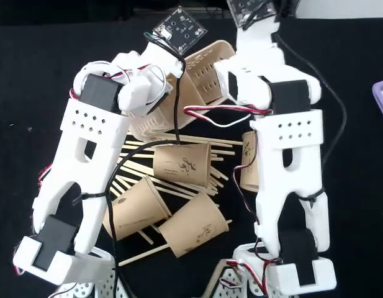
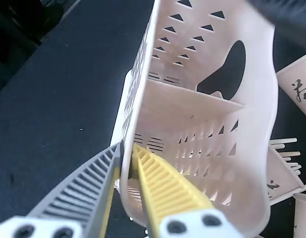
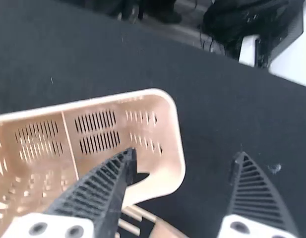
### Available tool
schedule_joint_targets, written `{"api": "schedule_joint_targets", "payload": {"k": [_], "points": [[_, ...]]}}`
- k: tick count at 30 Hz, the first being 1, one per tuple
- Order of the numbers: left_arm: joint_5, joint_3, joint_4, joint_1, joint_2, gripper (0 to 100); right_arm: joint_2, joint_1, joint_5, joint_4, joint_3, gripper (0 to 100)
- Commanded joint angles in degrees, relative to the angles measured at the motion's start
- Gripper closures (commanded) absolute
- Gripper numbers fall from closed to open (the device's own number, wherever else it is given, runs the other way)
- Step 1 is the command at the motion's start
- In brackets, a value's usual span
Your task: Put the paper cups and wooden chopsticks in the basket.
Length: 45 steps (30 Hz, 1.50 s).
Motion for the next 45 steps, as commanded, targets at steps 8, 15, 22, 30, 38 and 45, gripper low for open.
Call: {"api": "schedule_joint_targets", "payload": {"k": [8, 15, 22, 30, 38, 45], "points": [[-0.2, -1.6, -1.3, 0.7, -4.0, 97, -0.1, 1.8, 4.1, -15.6, 14.6, 73.6], [-0.2, -1.6, -1.5, 0.7, -4.0, 97, -0.7, 2.8, 3.6, -22.6, 18.2, 97.8], [-0.2, -1.6, -1.8, -0.7, -4.0, 97, -2.6, 7.6, -1.5, -22.5, 18.3, 98.8], [8.0, -1.6, -7.4, -5.5, -3.3, 84, -5.7, 7.8, -4.1, -21.2, 20.1, 98.8], [24.4, -3.4, -6.2, -10.0, -4.0, 73, -1.5, 7.1, -4.1, -22.9, 20.0, 98.8], [24.8, -2.7, -0.1, -9.9, -3.3, 73, -0.4, 7.1, -4.1, -23.4, 19.8, 98.8]]}}
